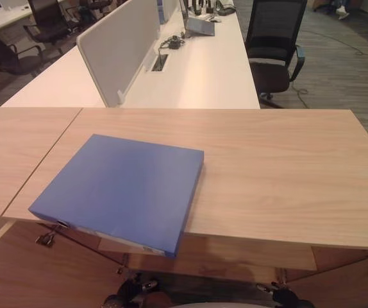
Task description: Put the empty folder in the office cabinet
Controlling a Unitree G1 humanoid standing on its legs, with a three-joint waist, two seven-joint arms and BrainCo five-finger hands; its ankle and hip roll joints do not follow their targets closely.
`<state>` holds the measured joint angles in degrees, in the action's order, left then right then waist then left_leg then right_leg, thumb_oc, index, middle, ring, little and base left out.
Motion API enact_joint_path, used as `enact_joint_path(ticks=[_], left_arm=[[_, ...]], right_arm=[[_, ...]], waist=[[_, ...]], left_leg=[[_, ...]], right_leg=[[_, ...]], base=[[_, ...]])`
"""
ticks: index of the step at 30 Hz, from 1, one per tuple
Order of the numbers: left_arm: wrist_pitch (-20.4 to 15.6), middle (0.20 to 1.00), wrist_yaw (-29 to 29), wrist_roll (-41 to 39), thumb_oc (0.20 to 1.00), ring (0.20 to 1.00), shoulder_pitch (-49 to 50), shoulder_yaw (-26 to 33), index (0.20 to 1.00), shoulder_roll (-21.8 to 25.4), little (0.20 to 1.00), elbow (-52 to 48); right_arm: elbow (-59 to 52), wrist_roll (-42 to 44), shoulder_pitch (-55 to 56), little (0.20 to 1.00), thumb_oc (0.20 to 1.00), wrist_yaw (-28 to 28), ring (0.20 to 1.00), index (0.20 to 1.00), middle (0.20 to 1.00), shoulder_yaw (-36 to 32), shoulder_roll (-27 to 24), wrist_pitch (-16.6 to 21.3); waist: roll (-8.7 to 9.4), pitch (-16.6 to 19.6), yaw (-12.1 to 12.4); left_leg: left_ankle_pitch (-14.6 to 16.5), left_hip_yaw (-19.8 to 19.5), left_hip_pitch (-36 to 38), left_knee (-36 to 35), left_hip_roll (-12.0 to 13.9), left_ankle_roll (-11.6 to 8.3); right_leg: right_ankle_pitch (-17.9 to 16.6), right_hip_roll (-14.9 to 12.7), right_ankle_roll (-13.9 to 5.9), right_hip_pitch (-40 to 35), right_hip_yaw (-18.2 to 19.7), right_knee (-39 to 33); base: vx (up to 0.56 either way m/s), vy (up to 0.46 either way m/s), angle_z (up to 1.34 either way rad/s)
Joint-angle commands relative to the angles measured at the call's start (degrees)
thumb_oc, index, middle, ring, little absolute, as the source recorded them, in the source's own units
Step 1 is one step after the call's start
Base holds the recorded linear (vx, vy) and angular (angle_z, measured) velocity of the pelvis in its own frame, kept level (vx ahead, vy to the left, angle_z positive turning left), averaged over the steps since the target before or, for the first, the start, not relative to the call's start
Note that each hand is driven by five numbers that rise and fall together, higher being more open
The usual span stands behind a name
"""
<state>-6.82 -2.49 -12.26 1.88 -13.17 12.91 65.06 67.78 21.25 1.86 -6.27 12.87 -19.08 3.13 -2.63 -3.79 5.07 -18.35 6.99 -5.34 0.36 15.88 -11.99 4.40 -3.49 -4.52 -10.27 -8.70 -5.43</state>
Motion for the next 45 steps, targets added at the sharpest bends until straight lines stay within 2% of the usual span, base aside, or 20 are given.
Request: enact_joint_path(ticks=[1,6,8,9,11,12,15,17,18,19,20,21,25,31,38,40,41,43,45], left_arm=[[-0.89,1.0,-0.14,-1.58,1.0,1.0,-4.89,1.6,1.0,1.22,1.0,1.16],[-0.83,1.0,-0.14,-1.82,1.0,1.0,-5.33,0.99,1.0,0.5,1.0,1.68],[-0.98,1.0,-0.23,-2.54,1.0,1.0,-5.61,0.97,1.0,0.26,1.0,1.46],[-0.98,1.0,-0.23,-2.54,1.0,1.0,-5.59,0.97,1.0,0.27,1.0,1.47],[-1.02,1.0,-0.35,-2.08,1.0,1.0,-5.43,0.81,1.0,0.07,1.0,2.02],[-1.03,1.0,-0.35,-2.07,1.0,1.0,-5.41,0.81,1.0,0.06,1.0,2.03],[-0.97,1.0,-0.58,-1.25,1.0,1.0,-5.26,0.37,1.0,-0.11,1.0,2.16],[-1.04,1.0,-0.57,-1.07,1.0,1.0,-5.1,0.27,1.0,-0.28,1.0,2.22],[-0.81,1.0,-0.88,-0.73,1.0,1.0,-5.08,-0.03,1.0,-0.41,1.0,1.98],[-0.81,1.0,-0.88,-0.73,1.0,1.0,-5.08,-0.03,1.0,-0.41,1.0,1.98],[-0.76,1.0,-0.95,-0.2,1.0,1.0,-4.93,0.06,1.0,-0.17,1.0,1.93],[-0.76,1.0,-0.93,-0.01,1.0,1.0,-4.86,0.05,1.0,-0.03,1.0,1.85],[-0.91,1.0,-1.06,0.21,1.0,1.0,-4.81,-0.23,1.0,0.31,1.0,0.86],[-1.04,1.0,-1.1,1.05,1.0,1.0,-4.32,0.29,1.0,0.98,1.0,1.4],[-0.99,1.0,-1.0,1.43,1.0,1.0,-4.47,0.74,1.0,1.63,1.0,2.2],[-1.11,1.0,-0.95,1.43,1.0,1.0,-4.83,0.56,1.0,1.91,1.0,2.11],[-1.17,1.0,-0.93,1.51,1.0,1.0,-5.14,0.29,1.0,2.16,1.0,2.02],[-1.05,1.0,-0.9,1.77,1.0,1.0,-5.64,0.08,1.0,2.64,1.0,2.11],[-0.92,1.0,-0.85,2.05,1.0,1.0,-5.96,-0.04,1.0,2.93,1.0,2.36]], right_arm=[[-1.24,-0.66,-4.16,1.0,1.0,-0.02,1.0,1.0,1.0,-1.1,-0.05,1.22],[-0.01,0.18,-4.08,1.0,1.0,0.47,1.0,1.0,1.0,-2.16,-0.66,1.45],[0.77,0.51,-3.88,1.0,1.0,0.39,1.0,1.0,1.0,-2.34,-0.91,1.21],[0.78,0.51,-3.88,1.0,1.0,0.39,1.0,1.0,1.0,-2.33,-0.91,1.22],[1.34,0.22,-3.34,1.0,1.0,0.14,1.0,1.0,1.0,-2.48,-1.01,1.13],[1.34,0.22,-3.31,1.0,1.0,0.14,1.0,1.0,1.0,-2.47,-1.01,1.14],[1.65,0.06,-2.68,1.0,1.0,-0.16,1.0,1.0,1.0,-3.03,-1.27,1.0],[1.77,0.23,-2.51,1.0,1.0,-0.3,1.0,1.0,1.0,-3.13,-1.23,0.91],[1.95,0.63,-2.33,1.0,1.0,-0.2,1.0,1.0,1.0,-3.7,-1.11,0.77],[1.95,0.63,-2.33,1.0,1.0,-0.2,1.0,1.0,1.0,-3.7,-1.11,0.77],[2.19,0.62,-2.12,1.0,1.0,-0.2,1.0,1.0,1.0,-4.08,-0.61,0.65],[2.21,0.68,-1.94,1.0,1.0,-0.22,1.0,1.0,1.0,-4.29,-0.32,0.59],[2.03,0.75,-1.62,1.0,1.0,-0.35,1.0,1.0,1.0,-4.63,0.34,0.44],[1.69,1.4,-1.69,1.0,1.0,-0.53,1.0,1.0,1.0,-4.88,2.33,0.17],[1.31,1.27,-2.49,1.0,1.0,-0.7,1.0,1.0,1.0,-3.98,4.02,0.06],[0.97,1.51,-3.0,1.0,1.0,-0.77,1.0,1.0,1.0,-3.74,4.32,0.15],[0.81,1.7,-3.28,1.0,1.0,-0.74,1.0,1.0,1.0,-3.62,4.39,0.21],[0.69,2.31,-3.56,1.0,1.0,-0.77,1.0,1.0,1.0,-3.27,4.56,0.24],[0.54,2.47,-3.63,1.0,1.0,-0.7,1.0,1.0,1.0,-3.0,4.65,0.41]], waist=[[0.67,-5.12,-0.67],[0.06,-5.96,-1.55],[0.83,-6.34,-2.19],[0.83,-6.37,-2.25],[1.7,-5.8,-3.36],[1.67,-5.86,-3.4],[1.99,-5.13,-5.22],[1.6,-4.85,-6.0],[1.15,-4.33,-6.83],[1.15,-4.34,-6.8],[1.22,-3.69,-6.94],[1.35,-3.48,-6.81],[1.48,-3.21,-6.71],[1.2,-2.73,-6.46],[1.95,-3.55,-5.67],[1.97,-4.07,-5.95],[1.9,-4.36,-6.19],[1.58,-4.59,-5.93],[1.26,-4.42,-5.19]], left_leg=[[8.17,-0.91,1.41,0.21,-2.88,3.13],[5.0,-0.43,0.36,0.35,-1.0,1.6],[7.2,-1.21,0.48,4.25,-1.52,2.16],[7.36,-1.29,0.41,4.45,-1.52,2.16],[11.39,-1.98,2.46,8.48,-2.55,2.55],[11.6,-2.05,2.44,8.72,-2.52,2.54],[15.49,-2.56,6.44,11.92,-3.46,2.62],[16.76,-1.82,8.81,10.37,-3.3,2.61],[18.65,-0.02,10.46,7.86,-3.83,3.23],[18.64,0.01,10.49,7.84,-3.83,3.23],[20.34,1.03,11.05,5.78,-4.86,3.72],[20.78,1.11,11.45,4.81,-5.42,4.03],[21.13,1.23,12.46,2.05,-6.99,5.0],[21.13,1.53,15.25,-4.52,-10.6,7.71],[21.49,1.85,15.08,-5.36,-12.2,9.25],[21.04,1.42,14.32,-5.36,-12.34,9.54],[20.82,1.07,13.93,-5.36,-12.52,9.79],[20.25,0.93,13.21,-5.36,-12.3,10.26],[19.76,1.21,12.34,-5.25,-12.03,10.54]], right_leg=[[3.39,-2.25,-2.52,-3.4,1.45,1.24],[3.63,-1.25,-1.63,-4.07,0.25,0.46],[2.36,-2.04,-1.15,-2.53,0.02,1.08],[2.42,-2.04,-1.16,-2.59,-0.03,1.09],[1.38,-3.1,-0.73,-0.6,-0.8,2.06],[1.46,-3.07,-0.74,-0.71,-0.85,2.09],[0.67,-3.79,-0.59,2.12,-1.99,4.13],[0.72,-3.62,-0.73,2.81,-2.32,4.8],[0.27,-3.58,-1.17,3.33,-2.69,5.22],[0.27,-3.58,-1.17,3.33,-2.67,5.23],[-0.36,-3.97,-1.71,3.32,-2.38,5.21],[-0.7,-4.44,-2.06,3.33,-2.16,5.39],[-1.58,-5.73,-3.03,4.29,-1.82,6.77],[-3.37,-8.1,-5.92,7.75,-0.15,10.42],[-5.69,-9.08,-8.02,10.56,0.87,13.0],[-6.22,-8.62,-8.87,11.86,3.66,14.71],[-6.29,-8.0,-9.18,12.66,6.02,15.97],[-4.39,-7.34,-8.8,12.64,8.38,17.84],[-2.69,-7.6,-8.02,11.36,7.59,19.37]], base=[[-0.11,-0.12,0.07],[-0.12,-0.06,0.14],[-0.18,-0.04,-0.01],[-0.16,-0.023,-0.01],[-0.13,-0.02,0.08],[-0.08,0.001,0.23],[-0.11,0.069,-0.03],[-0.05,0.114,-0.44],[-0.01,0.088,0.26],[0.02,0.178,0.49],[0.04,0.148,0.61],[0.05,0.203,0.45],[0.0,0.157,0.07],[-0.03,0.207,-0.02],[-0.05,0.113,-0.03],[-0.1,0.051,-0.08],[-0.1,0.042,-0.07],[-0.1,0.004,-0.02],[-0.08,-0.043,0.15]])
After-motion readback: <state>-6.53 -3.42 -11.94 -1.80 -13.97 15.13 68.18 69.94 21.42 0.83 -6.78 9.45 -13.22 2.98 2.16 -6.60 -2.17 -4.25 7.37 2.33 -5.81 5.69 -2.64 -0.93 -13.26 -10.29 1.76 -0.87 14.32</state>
